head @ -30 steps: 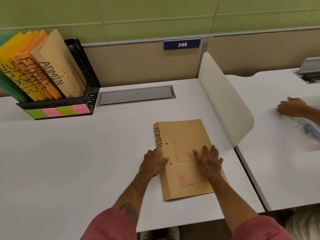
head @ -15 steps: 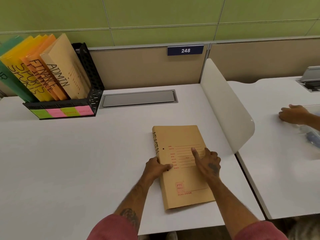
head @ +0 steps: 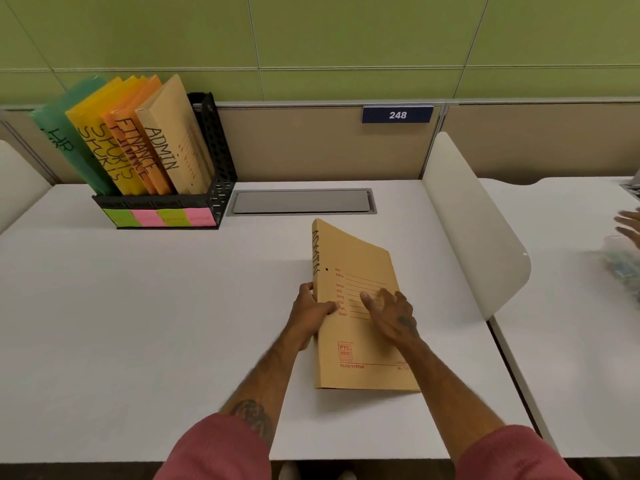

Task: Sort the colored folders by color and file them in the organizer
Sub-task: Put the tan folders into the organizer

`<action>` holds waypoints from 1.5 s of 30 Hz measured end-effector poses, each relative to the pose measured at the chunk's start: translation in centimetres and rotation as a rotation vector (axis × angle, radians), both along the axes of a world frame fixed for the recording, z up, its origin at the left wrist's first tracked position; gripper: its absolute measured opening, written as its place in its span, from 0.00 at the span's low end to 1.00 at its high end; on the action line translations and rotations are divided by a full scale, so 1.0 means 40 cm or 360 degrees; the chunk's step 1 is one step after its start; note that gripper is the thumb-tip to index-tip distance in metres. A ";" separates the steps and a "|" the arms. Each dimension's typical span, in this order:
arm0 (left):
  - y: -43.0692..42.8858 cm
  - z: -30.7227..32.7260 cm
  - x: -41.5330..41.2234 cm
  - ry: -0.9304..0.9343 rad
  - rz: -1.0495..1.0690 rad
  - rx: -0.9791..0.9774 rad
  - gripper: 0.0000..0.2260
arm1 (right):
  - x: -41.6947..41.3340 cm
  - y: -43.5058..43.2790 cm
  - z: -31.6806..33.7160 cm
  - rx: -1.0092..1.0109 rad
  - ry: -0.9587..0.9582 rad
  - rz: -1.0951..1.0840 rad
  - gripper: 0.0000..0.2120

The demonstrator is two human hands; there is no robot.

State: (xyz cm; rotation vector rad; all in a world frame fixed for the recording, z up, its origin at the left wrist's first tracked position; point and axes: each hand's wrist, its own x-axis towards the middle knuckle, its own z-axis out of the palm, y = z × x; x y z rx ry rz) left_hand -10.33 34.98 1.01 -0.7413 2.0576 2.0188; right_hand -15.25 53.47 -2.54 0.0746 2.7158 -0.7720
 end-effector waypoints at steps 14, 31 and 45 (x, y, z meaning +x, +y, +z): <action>-0.244 0.175 0.058 0.0482 0.0470 -0.0512 0.21 | -0.034 -0.400 0.323 -0.0363 0.0537 0.0513 0.38; -0.642 0.236 0.276 0.0855 0.0540 -0.1551 0.26 | 0.161 -0.957 0.653 -0.0804 0.0546 0.0134 0.16; -0.787 0.260 0.252 0.0844 0.0253 -0.1514 0.34 | 0.205 -1.087 0.709 -0.0698 0.0707 0.0130 0.13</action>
